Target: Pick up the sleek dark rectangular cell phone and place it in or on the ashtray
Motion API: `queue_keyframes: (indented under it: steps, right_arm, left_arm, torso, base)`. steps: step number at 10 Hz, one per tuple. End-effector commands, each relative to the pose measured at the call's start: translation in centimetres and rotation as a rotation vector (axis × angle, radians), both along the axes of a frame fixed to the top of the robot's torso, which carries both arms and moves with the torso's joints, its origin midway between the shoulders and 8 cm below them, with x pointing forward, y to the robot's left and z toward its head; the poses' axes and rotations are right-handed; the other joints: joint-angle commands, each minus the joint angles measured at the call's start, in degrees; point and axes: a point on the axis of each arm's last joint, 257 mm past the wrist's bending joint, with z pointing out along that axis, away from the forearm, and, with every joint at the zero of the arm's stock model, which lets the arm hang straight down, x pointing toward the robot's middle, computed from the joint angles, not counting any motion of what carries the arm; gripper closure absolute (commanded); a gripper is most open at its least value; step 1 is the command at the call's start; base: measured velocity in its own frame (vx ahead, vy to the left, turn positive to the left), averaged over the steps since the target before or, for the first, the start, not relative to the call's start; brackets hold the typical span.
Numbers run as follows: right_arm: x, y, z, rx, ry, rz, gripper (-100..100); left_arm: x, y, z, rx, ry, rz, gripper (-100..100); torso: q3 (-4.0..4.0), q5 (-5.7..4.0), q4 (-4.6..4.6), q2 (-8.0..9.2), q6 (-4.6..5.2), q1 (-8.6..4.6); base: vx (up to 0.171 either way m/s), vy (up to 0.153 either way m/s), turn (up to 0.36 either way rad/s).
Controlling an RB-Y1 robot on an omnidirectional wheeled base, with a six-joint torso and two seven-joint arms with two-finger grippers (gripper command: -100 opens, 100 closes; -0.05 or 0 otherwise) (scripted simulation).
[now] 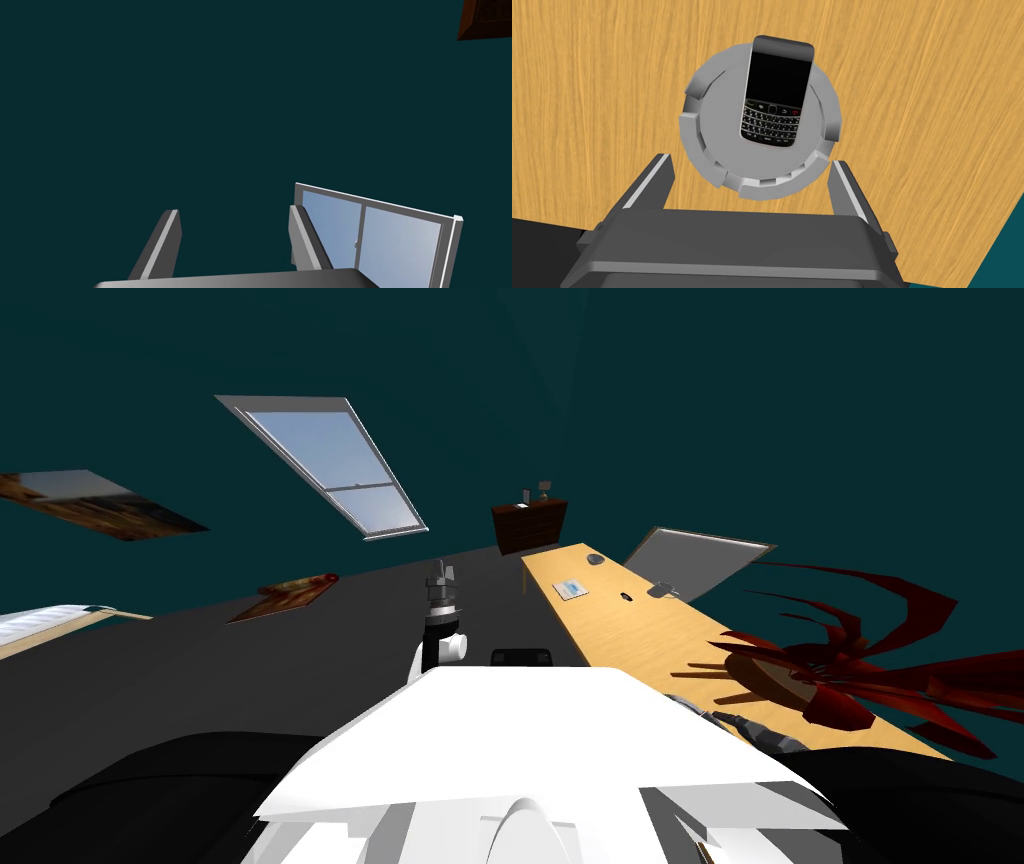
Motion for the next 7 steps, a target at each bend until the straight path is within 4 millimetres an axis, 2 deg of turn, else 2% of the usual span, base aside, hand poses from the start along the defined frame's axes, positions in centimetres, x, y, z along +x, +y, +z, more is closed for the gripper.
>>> queue_keyframes:
  steps: [1,2,7]
  right_arm:
    - [0.00,0.00,0.00,0.000,0.000,0.000,-100]
    - [0.02,0.02,0.07,0.002,0.000,-0.002,0]
    - [0.01,0.02,0.06,0.002,0.001,-0.002,0]
  left_arm:
    - [0.00,0.00,0.00,0.000,0.000,0.000,0]
    - [0.00,0.00,0.00,0.000,0.000,0.000,0]
    - [0.00,0.00,0.00,0.000,0.000,0.000,0]
  torso:
    - [0.00,0.00,0.00,0.00,0.00,0.00]
    - [-0.03,-0.02,-0.01,-0.05,0.01,-0.05]
    - [-0.07,-0.03,-0.03,-0.12,0.00,-0.09]
  base:
    - [-0.011,0.007,0.003]
    - [0.000,0.000,0.000]
    - [0.000,0.000,0.000]
